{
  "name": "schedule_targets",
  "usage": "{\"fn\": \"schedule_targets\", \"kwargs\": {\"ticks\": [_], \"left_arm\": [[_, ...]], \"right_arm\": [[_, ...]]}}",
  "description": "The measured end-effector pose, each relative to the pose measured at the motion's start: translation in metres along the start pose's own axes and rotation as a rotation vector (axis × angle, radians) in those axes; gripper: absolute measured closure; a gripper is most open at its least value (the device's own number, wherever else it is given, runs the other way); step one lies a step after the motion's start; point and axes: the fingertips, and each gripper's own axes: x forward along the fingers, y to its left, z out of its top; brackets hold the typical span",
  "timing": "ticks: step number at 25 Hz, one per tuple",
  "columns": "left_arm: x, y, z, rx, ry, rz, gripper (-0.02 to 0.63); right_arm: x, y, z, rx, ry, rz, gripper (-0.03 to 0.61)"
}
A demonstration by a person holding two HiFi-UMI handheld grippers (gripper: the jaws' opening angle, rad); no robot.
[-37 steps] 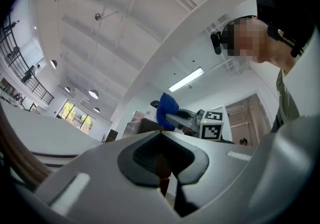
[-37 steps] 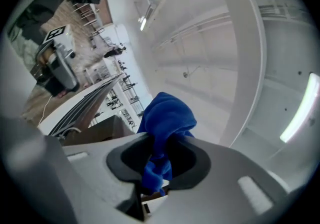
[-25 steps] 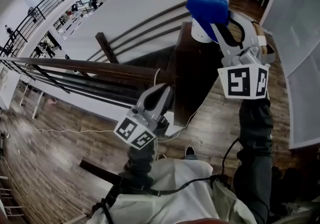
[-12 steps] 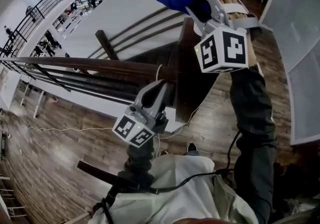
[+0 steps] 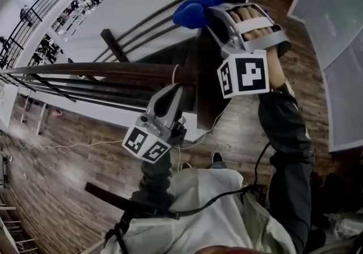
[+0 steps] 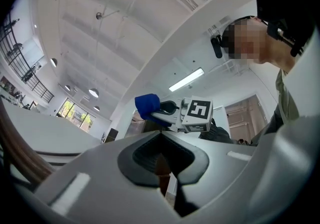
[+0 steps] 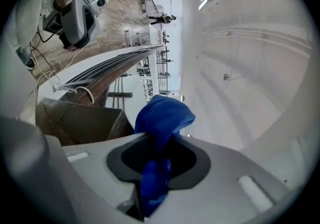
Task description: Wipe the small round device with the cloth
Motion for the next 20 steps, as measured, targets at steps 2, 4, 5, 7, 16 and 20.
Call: {"fn": "schedule_targets", "kwargs": {"ticks": [2,4,5,7,16,20], "left_arm": [[0.001,-0.001,-0.001,-0.009,0.006,-0.006,0.609],[0.001,0.001,-0.004,-0.013,0.007,-0.009,0.609],[0.000,0.003,-0.005,-0.014,0.006,-0.008,0.609],[0.000,0.006,-0.007,-0.017,0.004,-0.008,0.609],[0.008,0.016,-0.013,-0.037,0.008,-0.017,0.609],[0.012,0.014,-0.018,-0.047,0.015,-0.036,0.609]], "right_arm": [[-0.008,0.002,-0.002,0.029,-0.012,-0.008,0.492],[-0.018,0.005,-0.005,0.060,-0.016,-0.013,0.491],[-0.024,0.007,-0.007,0.079,-0.016,-0.015,0.492],[-0.034,0.008,-0.015,0.127,-0.018,-0.025,0.491],[-0.069,-0.073,-0.113,0.539,-0.020,-0.408,0.492],[-0.048,-0.041,-0.110,0.554,-0.024,-0.277,0.492]]}}
